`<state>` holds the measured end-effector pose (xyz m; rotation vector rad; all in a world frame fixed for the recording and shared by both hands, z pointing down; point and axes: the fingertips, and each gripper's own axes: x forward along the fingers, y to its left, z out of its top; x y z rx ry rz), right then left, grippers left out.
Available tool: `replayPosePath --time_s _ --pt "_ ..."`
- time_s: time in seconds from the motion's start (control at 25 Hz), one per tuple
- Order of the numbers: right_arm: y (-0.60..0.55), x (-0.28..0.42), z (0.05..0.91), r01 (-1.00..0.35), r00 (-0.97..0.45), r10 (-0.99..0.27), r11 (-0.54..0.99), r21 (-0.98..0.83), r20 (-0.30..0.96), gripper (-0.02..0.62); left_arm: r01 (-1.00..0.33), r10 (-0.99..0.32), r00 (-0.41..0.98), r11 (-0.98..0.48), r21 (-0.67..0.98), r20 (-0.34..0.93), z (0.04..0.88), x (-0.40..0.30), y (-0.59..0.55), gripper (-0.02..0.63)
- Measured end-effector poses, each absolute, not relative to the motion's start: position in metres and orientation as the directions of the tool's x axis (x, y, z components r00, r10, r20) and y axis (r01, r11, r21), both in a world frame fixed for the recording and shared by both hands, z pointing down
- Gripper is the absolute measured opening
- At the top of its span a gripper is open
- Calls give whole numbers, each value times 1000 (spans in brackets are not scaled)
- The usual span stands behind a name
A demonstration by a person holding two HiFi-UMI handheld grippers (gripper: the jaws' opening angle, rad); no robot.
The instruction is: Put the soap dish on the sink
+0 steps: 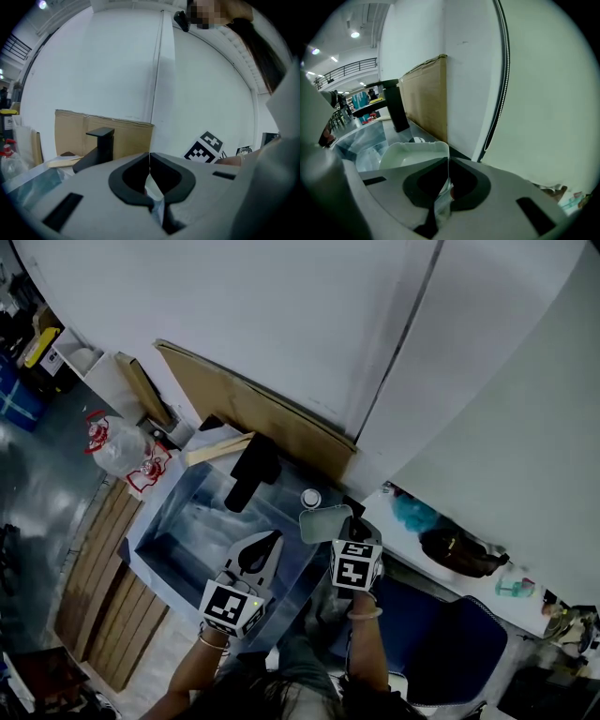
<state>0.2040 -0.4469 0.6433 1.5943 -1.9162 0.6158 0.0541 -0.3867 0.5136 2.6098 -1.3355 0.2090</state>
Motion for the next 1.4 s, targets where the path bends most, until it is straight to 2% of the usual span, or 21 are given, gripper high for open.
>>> replayPosePath --time_s 0.6,1.4 --pt "-448 206 659 -983 -153 -714 183 -29 683 32 -818 -786 574 -564 113 230 516 62 -384 9" --pt "-409 198 604 -990 -144 -805 119 -81 575 43 -785 -764 619 -613 94 183 489 52 -349 11"
